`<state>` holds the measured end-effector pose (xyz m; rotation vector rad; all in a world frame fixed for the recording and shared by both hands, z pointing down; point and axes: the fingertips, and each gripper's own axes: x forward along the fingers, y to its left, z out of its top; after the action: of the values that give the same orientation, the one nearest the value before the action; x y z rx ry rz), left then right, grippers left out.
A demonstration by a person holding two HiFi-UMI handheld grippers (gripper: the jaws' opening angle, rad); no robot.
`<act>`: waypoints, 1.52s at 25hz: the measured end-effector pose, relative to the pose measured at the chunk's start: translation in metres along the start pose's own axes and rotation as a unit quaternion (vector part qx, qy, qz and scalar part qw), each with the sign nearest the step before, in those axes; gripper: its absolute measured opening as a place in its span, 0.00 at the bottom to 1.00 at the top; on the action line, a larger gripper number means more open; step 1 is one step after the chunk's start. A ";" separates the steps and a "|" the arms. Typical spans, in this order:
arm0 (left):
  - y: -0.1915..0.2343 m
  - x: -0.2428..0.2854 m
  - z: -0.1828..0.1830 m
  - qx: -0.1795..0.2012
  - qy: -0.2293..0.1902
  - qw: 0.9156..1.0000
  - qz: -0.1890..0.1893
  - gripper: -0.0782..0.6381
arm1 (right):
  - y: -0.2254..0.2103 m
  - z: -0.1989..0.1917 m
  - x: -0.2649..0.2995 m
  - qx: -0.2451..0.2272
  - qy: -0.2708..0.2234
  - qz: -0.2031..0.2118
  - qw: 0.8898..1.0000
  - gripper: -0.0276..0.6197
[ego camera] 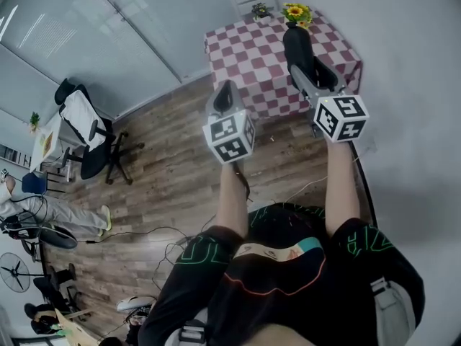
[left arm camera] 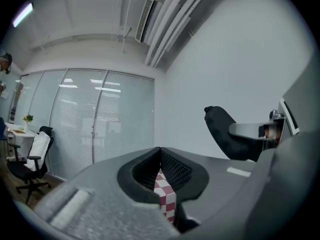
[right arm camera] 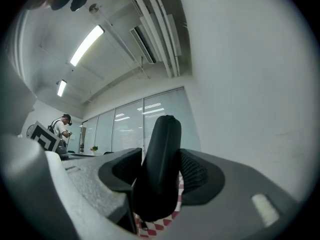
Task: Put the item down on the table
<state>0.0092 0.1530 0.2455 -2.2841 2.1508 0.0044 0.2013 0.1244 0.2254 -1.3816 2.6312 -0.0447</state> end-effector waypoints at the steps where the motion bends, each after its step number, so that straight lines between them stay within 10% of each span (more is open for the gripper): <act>1: -0.001 -0.001 0.000 -0.001 0.001 1.000 0.001 0.12 | -0.001 -0.001 -0.002 0.002 0.001 0.002 1.000 0.41; 7: -0.008 -0.006 -0.008 0.045 0.011 0.999 -0.008 0.12 | -0.011 -0.012 -0.003 0.031 -0.004 -0.012 0.999 0.41; 27: 0.003 0.159 -0.108 -0.013 0.098 0.993 -0.064 0.12 | -0.112 -0.090 0.097 0.071 0.052 -0.108 0.990 0.41; 38: 0.087 0.238 -0.169 -0.076 0.143 0.986 -0.029 0.12 | -0.102 -0.162 0.223 0.060 0.129 -0.075 0.987 0.41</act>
<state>-0.0639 -0.0903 0.4137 -2.5737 2.2852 -0.1764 0.1336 -0.1251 0.3653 -1.6257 2.6632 -0.4231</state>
